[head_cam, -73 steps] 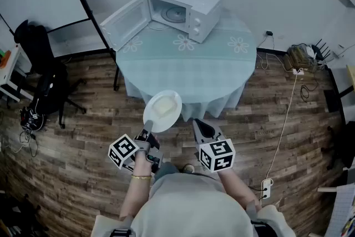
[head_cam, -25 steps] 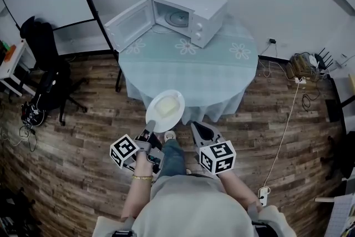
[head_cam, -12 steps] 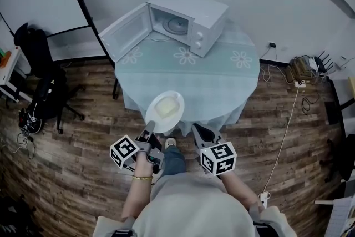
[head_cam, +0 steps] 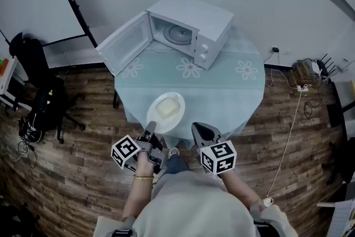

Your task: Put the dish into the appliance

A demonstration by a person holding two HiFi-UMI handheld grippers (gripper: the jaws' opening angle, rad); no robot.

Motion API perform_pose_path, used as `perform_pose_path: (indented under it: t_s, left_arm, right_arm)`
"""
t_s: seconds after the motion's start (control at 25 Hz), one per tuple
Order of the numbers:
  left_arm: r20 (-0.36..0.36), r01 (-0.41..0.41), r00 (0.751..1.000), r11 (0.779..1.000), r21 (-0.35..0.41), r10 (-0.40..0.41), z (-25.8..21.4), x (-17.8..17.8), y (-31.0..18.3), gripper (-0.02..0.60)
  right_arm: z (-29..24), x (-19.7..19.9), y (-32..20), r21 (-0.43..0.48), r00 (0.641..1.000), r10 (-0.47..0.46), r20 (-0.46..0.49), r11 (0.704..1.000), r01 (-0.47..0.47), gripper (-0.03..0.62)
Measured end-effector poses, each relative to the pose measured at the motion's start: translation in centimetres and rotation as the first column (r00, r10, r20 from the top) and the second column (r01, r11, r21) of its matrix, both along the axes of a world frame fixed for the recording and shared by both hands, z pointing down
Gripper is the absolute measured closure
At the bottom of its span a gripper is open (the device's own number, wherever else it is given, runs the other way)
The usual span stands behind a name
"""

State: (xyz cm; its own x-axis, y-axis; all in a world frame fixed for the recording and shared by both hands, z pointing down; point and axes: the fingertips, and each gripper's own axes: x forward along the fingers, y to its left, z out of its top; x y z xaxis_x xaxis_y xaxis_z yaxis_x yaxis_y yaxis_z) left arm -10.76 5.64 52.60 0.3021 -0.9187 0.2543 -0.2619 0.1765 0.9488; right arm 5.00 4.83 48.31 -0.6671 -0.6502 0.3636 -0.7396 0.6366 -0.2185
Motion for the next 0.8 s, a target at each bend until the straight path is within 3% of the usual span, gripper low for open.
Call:
perform_pose_path:
  t_s: [0.8]
  left_arm:
    - [-0.002,-0.041,0.999,0.999,-0.004,0.041,-1.0,-5.5,-13.5,0.545]
  right_arm:
    - [-2.2,-5.9,-13.3,0.021,1.000,0.025,0.000,0.999,-0.025,0.588]
